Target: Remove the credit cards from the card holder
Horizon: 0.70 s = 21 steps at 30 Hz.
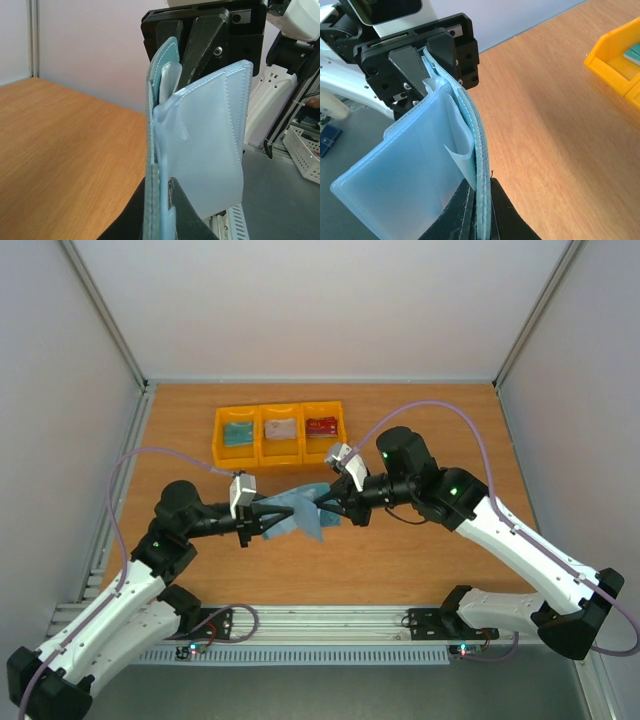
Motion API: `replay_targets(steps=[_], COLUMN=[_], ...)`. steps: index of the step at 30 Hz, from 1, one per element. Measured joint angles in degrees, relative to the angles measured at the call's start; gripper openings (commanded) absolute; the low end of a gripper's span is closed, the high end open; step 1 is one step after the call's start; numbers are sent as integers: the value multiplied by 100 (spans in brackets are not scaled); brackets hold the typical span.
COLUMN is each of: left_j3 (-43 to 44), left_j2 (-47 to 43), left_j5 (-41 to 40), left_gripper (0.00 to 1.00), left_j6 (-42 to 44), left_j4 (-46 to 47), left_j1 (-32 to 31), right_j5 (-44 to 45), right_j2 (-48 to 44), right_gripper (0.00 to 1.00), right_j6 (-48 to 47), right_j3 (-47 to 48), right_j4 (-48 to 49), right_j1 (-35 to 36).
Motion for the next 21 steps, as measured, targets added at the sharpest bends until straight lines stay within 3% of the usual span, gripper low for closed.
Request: replay_targets(steps=[2,3,6,18,21], left_j3=[0,0,0,212,407], left_j2=[7,7,2,-363,-450], left_j5=[-59,-90,-79,688,686], left_gripper=[32,41,52,56,35], left_j6=[-2,9,-11,841,1231], left_j4=[-7,-7,-7,-739,-1235], left_j1=[0,0,-9,-17,-17], right_j5=[-17,-15,153,623,544], right_j2=[20,35,98,-186,-304], right_gripper=[1,1,1,1,1], right_j6=[42,61,129,472,459], right_j3=[2,4,15,-46,-46], right_j4=[13,20,50,81,79], right_j1=[0,0,-7,-1010,-1110])
